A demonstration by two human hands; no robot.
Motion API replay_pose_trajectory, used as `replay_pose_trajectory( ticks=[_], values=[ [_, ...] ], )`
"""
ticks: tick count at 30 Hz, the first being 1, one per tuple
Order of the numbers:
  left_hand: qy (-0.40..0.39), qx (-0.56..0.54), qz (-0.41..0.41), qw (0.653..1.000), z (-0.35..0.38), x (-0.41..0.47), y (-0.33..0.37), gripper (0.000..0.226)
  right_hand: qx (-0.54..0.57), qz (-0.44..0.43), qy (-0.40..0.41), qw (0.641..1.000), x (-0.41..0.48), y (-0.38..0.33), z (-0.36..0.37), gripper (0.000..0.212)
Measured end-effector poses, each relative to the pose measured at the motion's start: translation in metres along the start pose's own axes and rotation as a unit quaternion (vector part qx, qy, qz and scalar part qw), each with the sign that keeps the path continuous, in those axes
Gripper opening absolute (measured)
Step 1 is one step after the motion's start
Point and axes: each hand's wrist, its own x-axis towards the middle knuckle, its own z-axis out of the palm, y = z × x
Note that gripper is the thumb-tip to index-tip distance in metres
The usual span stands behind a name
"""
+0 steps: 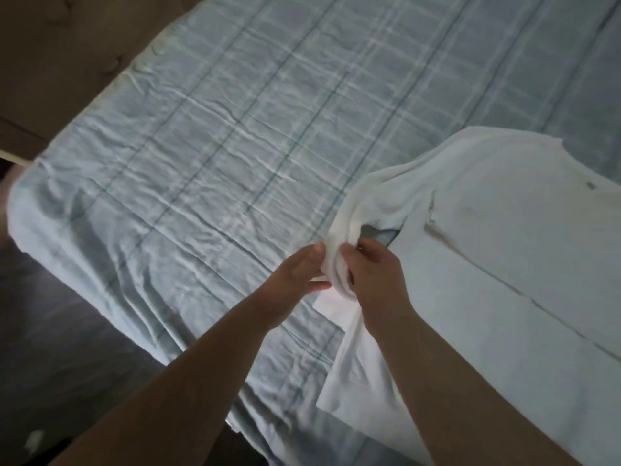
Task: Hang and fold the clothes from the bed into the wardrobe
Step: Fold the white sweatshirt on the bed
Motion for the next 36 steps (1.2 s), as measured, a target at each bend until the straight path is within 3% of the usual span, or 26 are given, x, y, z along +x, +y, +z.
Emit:
replay_pose_trajectory(
  ticks=[2,5,8,10,12,14,17,21,23,25,26,28,30,31,34,36],
  values=[
    [0.022,0.091,0.024,0.995,-0.001,-0.009,0.002,0.051,0.125,0.058,-0.031,0.99,-0.007,-0.003,-0.001,0.017],
    [0.097,0.276,0.061,0.954,-0.02,-0.01,0.008,0.023,0.223,0.112,-0.055,0.967,-0.012,-0.002,0.003,0.014],
    [0.032,0.289,0.048,0.956,-0.043,-0.014,0.018,0.023,0.328,0.142,-0.078,0.931,-0.014,0.0,0.018,0.011],
    [-0.031,0.288,0.012,0.957,-0.054,-0.016,0.025,0.033,0.431,0.164,-0.11,0.88,-0.014,-0.003,0.032,0.02],
    [-0.023,0.288,0.008,0.957,-0.066,-0.013,0.028,0.037,0.482,0.179,-0.118,0.85,-0.012,-0.01,0.046,0.029],
    [0.042,0.334,0.017,0.942,-0.084,-0.006,0.032,0.032,0.49,0.171,-0.103,0.849,-0.007,-0.012,0.058,0.028],
    [0.112,0.439,0.032,0.891,-0.126,0.002,0.039,0.031,0.461,0.169,-0.043,0.87,0.001,-0.012,0.081,0.025],
    [0.132,0.501,0.045,0.854,-0.201,0.007,0.059,0.031,0.435,0.213,0.06,0.873,0.003,-0.015,0.131,0.029],
    [0.138,0.474,0.016,0.87,-0.233,0.012,0.066,0.026,0.382,0.256,0.098,0.882,0.005,-0.016,0.152,0.024],
    [0.123,0.413,-0.028,0.902,-0.257,0.015,0.071,0.02,0.267,0.276,0.133,0.914,0.005,-0.014,0.164,0.019],
    [0.097,0.415,-0.043,0.904,-0.266,0.016,0.072,0.021,0.205,0.268,0.16,0.927,0.006,-0.013,0.166,0.016],
    [0.012,0.487,-0.077,0.87,-0.281,0.02,0.073,0.041,0.077,0.227,0.23,0.943,0.005,-0.014,0.165,0.016],
    [-0.052,0.558,-0.083,0.824,-0.288,0.024,0.071,0.052,-0.051,0.172,0.282,0.943,0.003,-0.014,0.158,0.021],
    [-0.058,0.562,-0.079,0.821,-0.291,0.026,0.069,0.051,-0.106,0.128,0.288,0.943,0.003,-0.016,0.155,0.019],
    [-0.014,0.513,-0.052,0.856,-0.298,0.026,0.064,0.029,-0.292,-0.073,0.219,0.928,0.011,-0.018,0.152,0.025],
    [0.019,0.41,-0.055,0.91,-0.303,0.021,0.061,0.023,-0.386,-0.155,0.149,0.897,0.022,-0.019,0.155,0.038]
  ],
)
